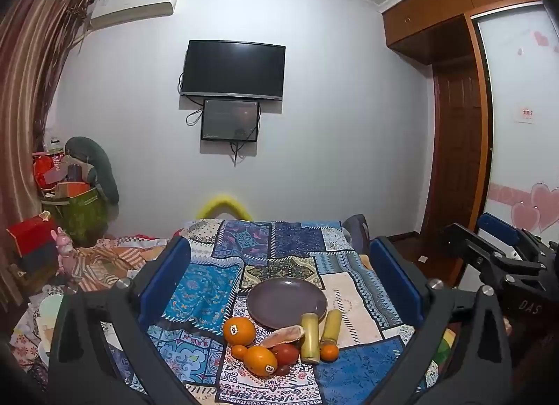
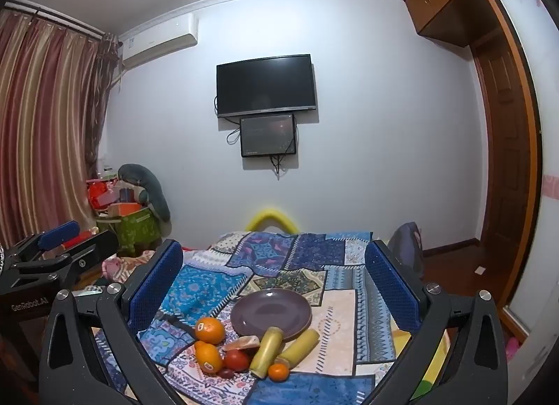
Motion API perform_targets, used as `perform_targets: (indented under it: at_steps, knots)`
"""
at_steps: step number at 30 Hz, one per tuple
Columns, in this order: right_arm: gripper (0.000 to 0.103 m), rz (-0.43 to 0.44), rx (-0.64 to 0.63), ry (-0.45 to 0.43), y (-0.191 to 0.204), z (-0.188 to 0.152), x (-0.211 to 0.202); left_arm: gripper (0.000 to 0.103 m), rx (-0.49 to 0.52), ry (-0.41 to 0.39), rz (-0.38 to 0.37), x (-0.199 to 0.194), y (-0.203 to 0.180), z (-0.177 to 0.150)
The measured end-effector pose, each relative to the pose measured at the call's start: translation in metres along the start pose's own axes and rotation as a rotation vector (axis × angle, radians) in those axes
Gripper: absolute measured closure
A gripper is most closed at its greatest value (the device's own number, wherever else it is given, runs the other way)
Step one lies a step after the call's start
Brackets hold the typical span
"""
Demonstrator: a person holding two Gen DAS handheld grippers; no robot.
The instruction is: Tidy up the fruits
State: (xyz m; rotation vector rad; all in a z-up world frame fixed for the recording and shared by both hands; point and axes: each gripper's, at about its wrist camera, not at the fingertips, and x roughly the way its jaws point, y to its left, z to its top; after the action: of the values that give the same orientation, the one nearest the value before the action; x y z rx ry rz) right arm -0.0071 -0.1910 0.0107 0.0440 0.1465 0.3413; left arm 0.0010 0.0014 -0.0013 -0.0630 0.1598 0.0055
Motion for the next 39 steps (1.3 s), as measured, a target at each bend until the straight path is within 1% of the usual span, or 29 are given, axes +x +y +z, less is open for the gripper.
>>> perform_targets:
  at_steps: [6, 39]
  knots:
    - [0.000, 0.006, -0.001, -0.006, -0.0021, 0.0026, -0.0003, 0.000, 0.004, 0.000, 0.001, -0.0008, 0.0004, 0.0044]
    - [0.000, 0.001, 0.007, -0.005, -0.0029, -0.0022, 0.0025, 0.000, 0.015, 0.002, -0.017, 0.0014, -0.0013, 0.0019]
